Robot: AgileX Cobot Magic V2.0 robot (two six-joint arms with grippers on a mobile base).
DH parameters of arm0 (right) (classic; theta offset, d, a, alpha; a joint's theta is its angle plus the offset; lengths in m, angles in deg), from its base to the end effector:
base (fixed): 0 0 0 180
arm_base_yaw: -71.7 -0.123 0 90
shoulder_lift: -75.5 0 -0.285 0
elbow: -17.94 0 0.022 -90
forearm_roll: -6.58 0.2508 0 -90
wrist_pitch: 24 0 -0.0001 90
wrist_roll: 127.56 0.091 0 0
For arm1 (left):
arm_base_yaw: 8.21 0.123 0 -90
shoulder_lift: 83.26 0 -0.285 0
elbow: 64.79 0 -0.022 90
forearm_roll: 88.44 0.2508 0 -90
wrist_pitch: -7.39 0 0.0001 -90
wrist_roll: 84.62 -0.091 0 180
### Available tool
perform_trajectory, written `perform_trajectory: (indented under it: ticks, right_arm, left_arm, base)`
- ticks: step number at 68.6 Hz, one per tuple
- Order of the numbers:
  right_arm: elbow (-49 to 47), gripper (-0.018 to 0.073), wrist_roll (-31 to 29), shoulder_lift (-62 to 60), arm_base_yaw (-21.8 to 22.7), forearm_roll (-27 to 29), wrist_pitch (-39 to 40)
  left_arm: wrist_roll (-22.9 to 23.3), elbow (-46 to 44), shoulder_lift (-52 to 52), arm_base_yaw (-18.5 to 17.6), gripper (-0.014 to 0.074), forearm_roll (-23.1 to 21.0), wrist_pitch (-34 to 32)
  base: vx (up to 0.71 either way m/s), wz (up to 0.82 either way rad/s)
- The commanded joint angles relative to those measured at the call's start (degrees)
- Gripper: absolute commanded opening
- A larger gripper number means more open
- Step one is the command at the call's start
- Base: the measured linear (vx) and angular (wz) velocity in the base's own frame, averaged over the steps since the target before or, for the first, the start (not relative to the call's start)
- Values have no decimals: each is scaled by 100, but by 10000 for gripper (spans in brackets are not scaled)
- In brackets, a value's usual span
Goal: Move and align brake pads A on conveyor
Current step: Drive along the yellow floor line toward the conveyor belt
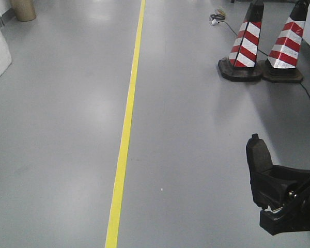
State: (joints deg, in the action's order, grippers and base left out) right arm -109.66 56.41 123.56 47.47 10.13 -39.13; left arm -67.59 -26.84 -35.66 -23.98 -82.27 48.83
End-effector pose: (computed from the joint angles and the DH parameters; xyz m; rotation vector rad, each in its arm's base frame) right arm 0.1291 0.0597 0.2717 -0.3083 2.0127 0.3655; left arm 0.1257 -0.0288 0.3204 0.0258 2.2183 -0.1935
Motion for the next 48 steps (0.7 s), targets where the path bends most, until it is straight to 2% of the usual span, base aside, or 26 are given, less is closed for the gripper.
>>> perform_trajectory:
  ticks: [1,48]
  right_arm:
    - [-185,29,-41,-26,19,-18,519]
    - [-185,29,-41,-26,19,-18,519]
  left_arm:
    - [1,-156,-13,-42,93,36,-451]
    - [1,-156,-13,-42,93,36,-448]
  base:
    - [55,-3]
    - [57,-4]
